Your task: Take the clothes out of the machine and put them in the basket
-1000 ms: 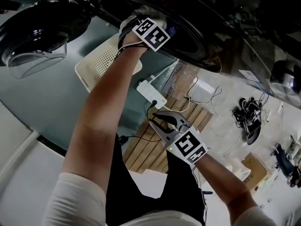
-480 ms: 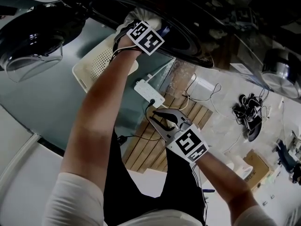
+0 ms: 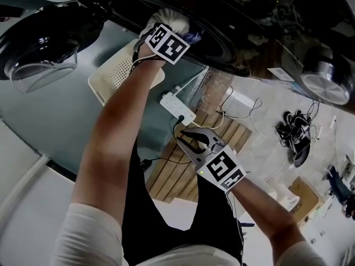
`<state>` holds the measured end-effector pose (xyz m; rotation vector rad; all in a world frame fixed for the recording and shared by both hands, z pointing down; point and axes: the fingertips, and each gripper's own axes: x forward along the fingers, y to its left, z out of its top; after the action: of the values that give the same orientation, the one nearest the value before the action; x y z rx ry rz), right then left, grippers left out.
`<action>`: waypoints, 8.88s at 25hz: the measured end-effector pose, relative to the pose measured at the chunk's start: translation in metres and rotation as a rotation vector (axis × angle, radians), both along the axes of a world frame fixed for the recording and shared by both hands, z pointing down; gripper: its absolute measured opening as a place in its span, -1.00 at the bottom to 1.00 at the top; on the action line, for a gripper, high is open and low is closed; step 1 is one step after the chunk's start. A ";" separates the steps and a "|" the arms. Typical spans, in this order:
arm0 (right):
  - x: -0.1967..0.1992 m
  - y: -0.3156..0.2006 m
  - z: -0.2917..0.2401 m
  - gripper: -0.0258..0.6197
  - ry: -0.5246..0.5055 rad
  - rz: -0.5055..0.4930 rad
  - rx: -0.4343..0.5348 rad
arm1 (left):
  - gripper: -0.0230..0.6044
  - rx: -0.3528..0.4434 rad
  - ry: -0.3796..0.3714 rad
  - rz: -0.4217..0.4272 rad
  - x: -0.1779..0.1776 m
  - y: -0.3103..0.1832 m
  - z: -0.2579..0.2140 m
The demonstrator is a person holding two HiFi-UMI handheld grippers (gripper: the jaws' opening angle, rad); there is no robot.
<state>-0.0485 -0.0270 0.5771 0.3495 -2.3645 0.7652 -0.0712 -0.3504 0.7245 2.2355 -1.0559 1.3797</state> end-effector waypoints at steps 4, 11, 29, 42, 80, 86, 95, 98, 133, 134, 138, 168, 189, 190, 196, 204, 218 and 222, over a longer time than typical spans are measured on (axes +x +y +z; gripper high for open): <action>-0.001 0.003 -0.007 -0.76 -0.008 -0.015 0.005 | -0.73 0.000 0.048 -0.041 -0.006 0.001 -0.016; 0.000 0.007 -0.021 -0.76 -0.021 -0.036 0.020 | -0.74 0.034 0.100 -0.057 -0.013 0.010 -0.057; -0.001 0.032 -0.058 -0.76 -0.057 -0.135 0.051 | -0.74 0.100 0.266 -0.122 -0.054 0.073 -0.174; -0.019 0.051 -0.064 -0.76 -0.051 -0.205 0.054 | -0.74 0.195 0.354 -0.181 -0.126 0.131 -0.245; -0.119 0.038 -0.032 -0.76 0.001 -0.303 0.069 | -0.73 0.099 0.409 -0.299 -0.250 0.227 -0.137; -0.154 0.025 -0.010 -0.76 0.024 -0.299 0.030 | -0.73 0.010 0.388 -0.246 -0.257 0.220 -0.065; -0.198 0.000 0.022 -0.76 0.029 -0.271 -0.015 | -0.73 -0.086 0.379 -0.153 -0.260 0.199 0.020; -0.206 -0.013 0.034 -0.76 0.049 -0.268 -0.008 | -0.72 -0.101 0.384 -0.145 -0.264 0.192 0.046; -0.199 -0.042 0.035 -0.76 0.030 -0.197 -0.018 | -0.21 -0.210 0.246 -0.181 -0.266 0.196 0.088; -0.196 -0.042 0.030 -0.76 0.024 -0.195 -0.012 | -0.22 -0.203 0.247 -0.188 -0.265 0.197 0.080; -0.180 -0.038 0.013 -0.76 0.015 -0.191 0.004 | -0.23 -0.195 0.249 -0.224 -0.258 0.211 0.051; -0.021 0.031 -0.241 -0.78 -0.168 -0.219 0.137 | -0.93 0.068 0.543 -0.400 -0.084 0.355 -0.365; 0.087 0.086 -0.373 -0.78 -0.280 -0.246 0.228 | -0.93 0.274 0.563 -0.418 0.028 0.441 -0.548; 0.088 0.089 -0.377 -0.78 -0.285 -0.251 0.234 | -0.93 0.286 0.559 -0.418 0.031 0.444 -0.552; 0.096 0.102 -0.394 -0.80 -0.314 -0.275 0.258 | -0.93 0.310 0.587 -0.441 0.049 0.461 -0.564; 0.100 0.119 -0.401 -0.81 -0.337 -0.301 0.259 | -0.93 0.317 0.615 -0.474 0.062 0.470 -0.562; 0.112 0.129 -0.400 -0.81 -0.350 -0.317 0.258 | -0.93 0.318 0.609 -0.515 0.070 0.481 -0.557; 0.116 0.125 -0.402 -0.81 -0.351 -0.299 0.264 | -0.93 0.301 0.602 -0.496 0.073 0.477 -0.554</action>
<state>0.0674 0.0979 0.1751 -0.0412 -2.7715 0.3970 0.0020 0.1270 0.1707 2.1433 -1.4957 0.3288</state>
